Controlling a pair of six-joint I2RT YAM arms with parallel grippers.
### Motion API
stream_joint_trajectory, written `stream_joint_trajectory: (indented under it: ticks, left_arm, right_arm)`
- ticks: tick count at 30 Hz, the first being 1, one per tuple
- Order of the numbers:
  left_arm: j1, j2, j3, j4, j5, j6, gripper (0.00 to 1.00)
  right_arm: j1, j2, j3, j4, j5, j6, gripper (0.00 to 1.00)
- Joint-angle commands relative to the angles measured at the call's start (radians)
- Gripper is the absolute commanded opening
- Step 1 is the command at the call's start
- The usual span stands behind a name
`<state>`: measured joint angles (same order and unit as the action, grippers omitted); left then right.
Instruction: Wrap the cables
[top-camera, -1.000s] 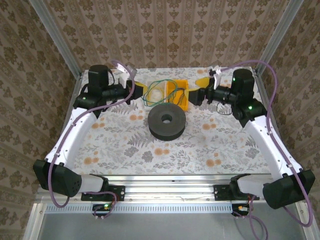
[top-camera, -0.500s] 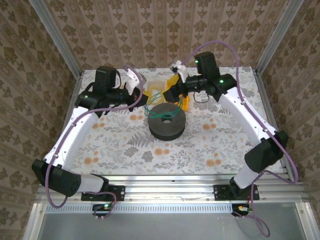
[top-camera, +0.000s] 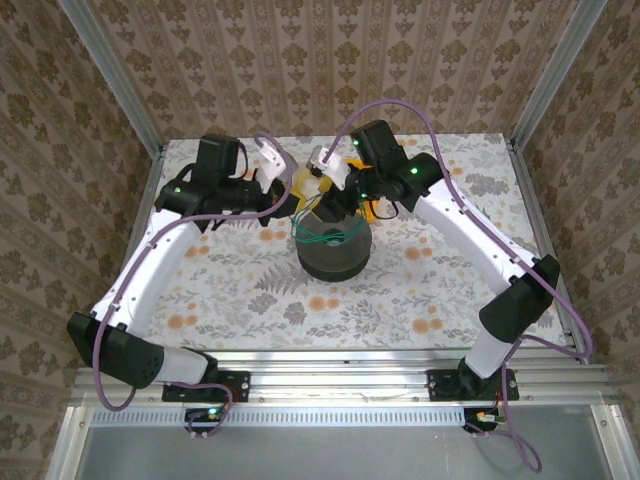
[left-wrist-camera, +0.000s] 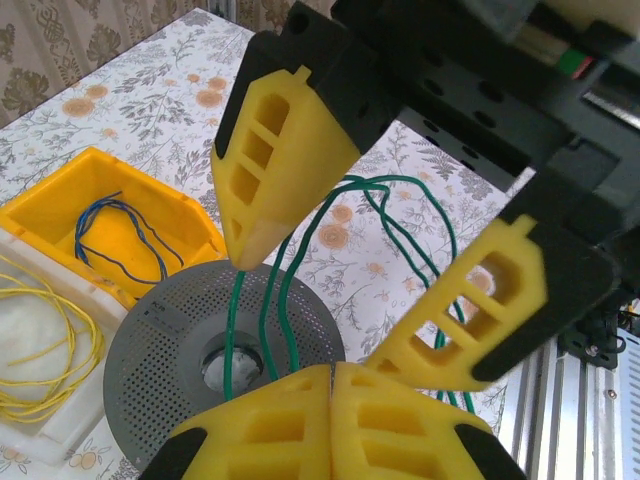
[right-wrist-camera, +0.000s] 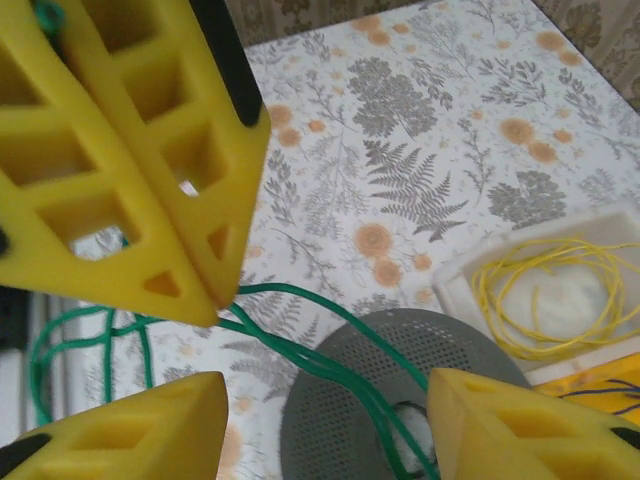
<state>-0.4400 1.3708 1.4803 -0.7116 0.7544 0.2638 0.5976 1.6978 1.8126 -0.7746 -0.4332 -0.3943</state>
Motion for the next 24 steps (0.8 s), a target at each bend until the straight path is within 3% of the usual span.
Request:
stream_joint_trajectory:
  ticks: [1,6,11,18,24]
  left_arm:
    - [-0.006,-0.003,0.034,-0.011,0.016,0.032,0.0]
    - [-0.005,-0.009,0.035,-0.008,0.032,0.032,0.0]
    - [-0.006,-0.015,0.036,-0.009,0.036,0.032,0.0]
    - [-0.005,-0.026,0.025,-0.007,0.037,0.034,0.0]
    - [-0.006,-0.034,0.016,-0.004,0.033,0.035,0.0]
  right_arm:
    - [0.013,0.023,0.025,-0.041,0.069,-0.029,0.54]
    - [0.016,0.027,0.013,-0.038,0.103,-0.035,0.5]
    - [0.016,0.031,0.004,-0.017,0.144,-0.028,0.21]
    - [0.016,0.015,-0.028,0.049,0.234,0.003,0.0]
    - [0.001,0.01,-0.045,0.085,0.356,0.043,0.0]
